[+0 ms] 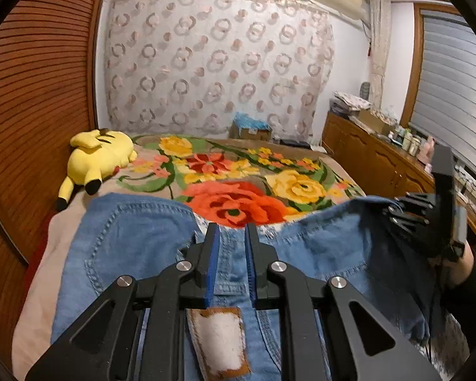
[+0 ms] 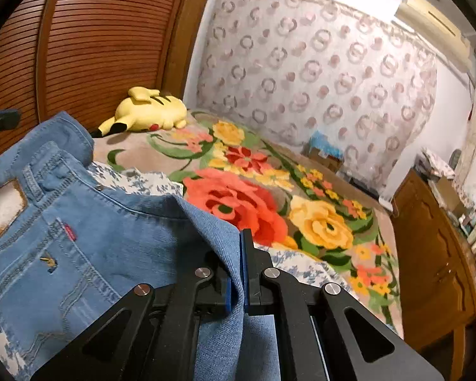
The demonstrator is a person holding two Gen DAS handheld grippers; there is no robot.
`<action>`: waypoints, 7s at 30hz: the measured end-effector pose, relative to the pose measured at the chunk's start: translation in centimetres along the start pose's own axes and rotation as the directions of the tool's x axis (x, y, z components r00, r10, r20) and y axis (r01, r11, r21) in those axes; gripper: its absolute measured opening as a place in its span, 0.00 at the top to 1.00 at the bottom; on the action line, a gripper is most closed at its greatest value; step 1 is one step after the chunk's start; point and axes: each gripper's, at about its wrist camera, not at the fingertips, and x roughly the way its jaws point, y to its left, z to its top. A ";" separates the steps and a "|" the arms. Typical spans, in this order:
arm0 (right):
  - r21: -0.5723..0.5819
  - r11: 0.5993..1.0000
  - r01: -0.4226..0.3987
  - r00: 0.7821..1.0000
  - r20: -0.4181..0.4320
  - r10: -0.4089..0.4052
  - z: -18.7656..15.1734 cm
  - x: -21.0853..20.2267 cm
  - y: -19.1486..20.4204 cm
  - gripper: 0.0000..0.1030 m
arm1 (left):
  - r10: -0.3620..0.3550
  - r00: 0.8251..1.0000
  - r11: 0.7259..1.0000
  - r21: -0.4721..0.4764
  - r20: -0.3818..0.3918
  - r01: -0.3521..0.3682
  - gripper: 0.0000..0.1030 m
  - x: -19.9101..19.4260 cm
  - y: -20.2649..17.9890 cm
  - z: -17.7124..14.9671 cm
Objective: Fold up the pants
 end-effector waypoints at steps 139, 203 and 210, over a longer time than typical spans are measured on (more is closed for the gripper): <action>0.162 0.956 0.243 0.939 -0.286 -0.191 -7.4 -9.5 -17.4 0.93 | -0.117 0.979 0.968 0.202 -0.165 0.150 0.19 1.9 -7.4 -6.8; 0.553 0.822 0.136 0.986 -0.154 -0.059 -12.1 -9.9 -23.5 0.92 | 0.044 0.992 0.998 0.060 -0.118 -0.037 0.18 -7.0 0.3 -9.5; 0.517 0.843 0.150 0.983 -0.171 -0.070 -14.0 -9.3 -21.7 0.92 | 0.049 0.986 0.998 0.041 -0.158 -0.043 0.24 -6.1 1.7 -10.5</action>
